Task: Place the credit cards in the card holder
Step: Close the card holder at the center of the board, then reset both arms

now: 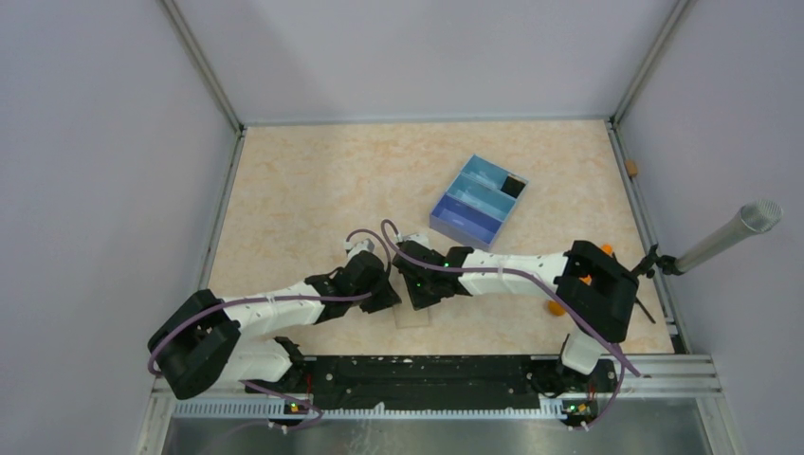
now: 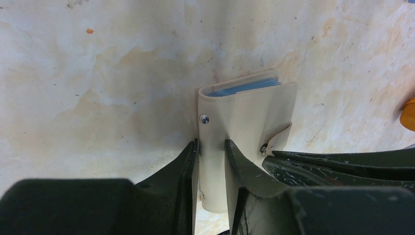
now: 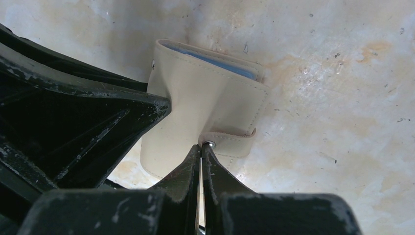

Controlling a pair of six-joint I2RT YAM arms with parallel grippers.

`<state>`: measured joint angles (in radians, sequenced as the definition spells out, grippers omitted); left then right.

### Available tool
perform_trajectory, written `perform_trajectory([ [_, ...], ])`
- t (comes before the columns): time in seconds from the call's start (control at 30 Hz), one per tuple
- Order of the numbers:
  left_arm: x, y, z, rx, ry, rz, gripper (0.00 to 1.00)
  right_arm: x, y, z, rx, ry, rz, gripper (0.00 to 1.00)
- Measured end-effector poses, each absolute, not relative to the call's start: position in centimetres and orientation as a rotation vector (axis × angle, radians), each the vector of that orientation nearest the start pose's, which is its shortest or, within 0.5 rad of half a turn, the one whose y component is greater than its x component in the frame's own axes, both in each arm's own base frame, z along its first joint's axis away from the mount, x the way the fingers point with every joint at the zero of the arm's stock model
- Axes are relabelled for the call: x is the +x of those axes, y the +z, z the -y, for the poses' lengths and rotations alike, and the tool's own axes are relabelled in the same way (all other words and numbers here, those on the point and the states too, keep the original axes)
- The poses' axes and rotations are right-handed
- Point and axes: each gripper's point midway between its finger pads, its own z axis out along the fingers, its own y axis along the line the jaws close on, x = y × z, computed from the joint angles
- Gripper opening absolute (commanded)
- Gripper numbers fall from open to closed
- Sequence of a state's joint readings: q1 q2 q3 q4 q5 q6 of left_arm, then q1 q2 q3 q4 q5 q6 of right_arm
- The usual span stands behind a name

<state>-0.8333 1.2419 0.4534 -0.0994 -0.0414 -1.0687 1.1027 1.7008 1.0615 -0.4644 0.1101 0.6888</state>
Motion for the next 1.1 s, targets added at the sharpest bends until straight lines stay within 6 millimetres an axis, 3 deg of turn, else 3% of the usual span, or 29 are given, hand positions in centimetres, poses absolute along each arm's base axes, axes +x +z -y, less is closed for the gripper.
perform_trajectory([
  [0.7, 17.5, 2.5, 23.6, -0.331, -0.726, -2.599, 0.27, 16.1, 3.2, -34.2, -0.522, 0.461, -2.721, 0.00],
  [0.87, 17.5, 2.5, 23.6, -0.331, -0.725, -2.599, 0.34, 16.1, 3.2, -34.2, -0.535, 0.491, -2.732, 0.01],
  [1.0, 17.3, 2.8, 23.3, -0.317, -0.716, -2.597, 0.51, 16.2, 3.7, -34.2, -0.558, 0.505, -2.716, 0.35],
  [1.1, 17.2, 3.3, 22.6, -0.290, -0.690, -2.581, 0.76, 16.5, 5.2, -33.5, -0.557, 0.515, -2.675, 0.55],
])
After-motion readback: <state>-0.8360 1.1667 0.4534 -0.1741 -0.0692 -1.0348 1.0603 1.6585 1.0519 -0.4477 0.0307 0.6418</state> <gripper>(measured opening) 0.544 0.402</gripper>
